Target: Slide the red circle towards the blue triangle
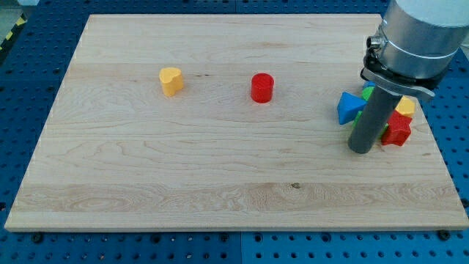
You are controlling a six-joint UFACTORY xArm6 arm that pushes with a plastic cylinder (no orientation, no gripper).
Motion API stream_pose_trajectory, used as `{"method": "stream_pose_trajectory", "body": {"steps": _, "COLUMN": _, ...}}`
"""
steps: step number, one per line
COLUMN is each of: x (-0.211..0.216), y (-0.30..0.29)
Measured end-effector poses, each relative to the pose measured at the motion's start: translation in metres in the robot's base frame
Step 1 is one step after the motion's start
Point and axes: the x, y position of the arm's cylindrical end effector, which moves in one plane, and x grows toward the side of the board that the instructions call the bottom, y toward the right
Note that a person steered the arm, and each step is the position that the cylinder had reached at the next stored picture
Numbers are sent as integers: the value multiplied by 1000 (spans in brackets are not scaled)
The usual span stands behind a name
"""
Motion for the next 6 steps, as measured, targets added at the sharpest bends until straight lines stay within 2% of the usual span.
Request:
{"method": "stream_pose_trajectory", "body": {"steps": 2, "x": 33, "y": -94}}
{"method": "stream_pose_trajectory", "body": {"steps": 3, "x": 19, "y": -134}}
{"method": "stream_pose_trajectory", "body": {"steps": 5, "x": -66, "y": -173}}
{"method": "stream_pose_trajectory", "body": {"steps": 6, "x": -71, "y": -174}}
